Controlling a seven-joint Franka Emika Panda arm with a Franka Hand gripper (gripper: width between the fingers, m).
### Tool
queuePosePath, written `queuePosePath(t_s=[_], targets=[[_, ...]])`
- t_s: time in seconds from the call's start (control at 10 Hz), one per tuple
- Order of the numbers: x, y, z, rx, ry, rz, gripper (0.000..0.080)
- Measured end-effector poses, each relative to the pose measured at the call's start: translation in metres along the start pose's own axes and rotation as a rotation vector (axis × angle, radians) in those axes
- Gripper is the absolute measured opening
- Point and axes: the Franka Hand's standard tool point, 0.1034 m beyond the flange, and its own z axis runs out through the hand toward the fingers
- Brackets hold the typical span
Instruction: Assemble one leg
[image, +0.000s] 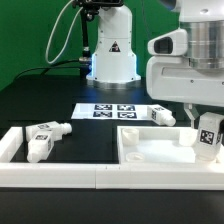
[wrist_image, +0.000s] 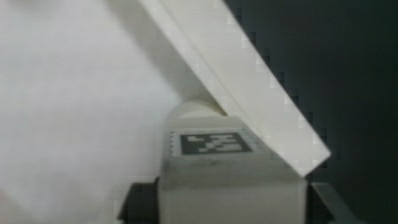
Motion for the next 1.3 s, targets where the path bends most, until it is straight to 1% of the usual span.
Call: queuePosePath(t_s=[0.1, 0.2, 0.3, 0.4, 0.5, 0.6, 0.7, 0.8, 0.9, 1.0, 1.1, 1.3], targets=[[0.001, 0.0, 0.0, 0.008, 0.001, 0.122, 0.0293], [0.002, 0.0, 0.0, 0.032, -0.006, 0.309, 0.0294], [0.003, 0.001, 0.001, 0.05, -0.015, 0.437, 0.0294], [0.003, 0.001, 0.001, 0.052, -0.017, 0.445, 0.0294], [0.004, 0.002, 0.001, 0.061, -0.013, 0.504, 0.0294], [0.003, 0.002, 0.001, 0.06, -0.012, 0.483, 0.0294], [0.003, 0.002, 0.001, 0.059, -0.009, 0.413, 0.0294], [0.001, 0.0, 0.002, 0.06, -0.007, 0.318, 0.0474], [-0.001, 0.0, -0.001, 0.046, -0.006, 0.1, 0.0589], [-0.005, -0.003, -0.005, 0.027, -0.002, -0.089, 0.0589], [-0.012, -0.004, -0.003, 0.006, -0.01, -0.215, 0.0639], [-0.012, -0.004, -0.002, 0.005, -0.01, -0.337, 0.0646]])
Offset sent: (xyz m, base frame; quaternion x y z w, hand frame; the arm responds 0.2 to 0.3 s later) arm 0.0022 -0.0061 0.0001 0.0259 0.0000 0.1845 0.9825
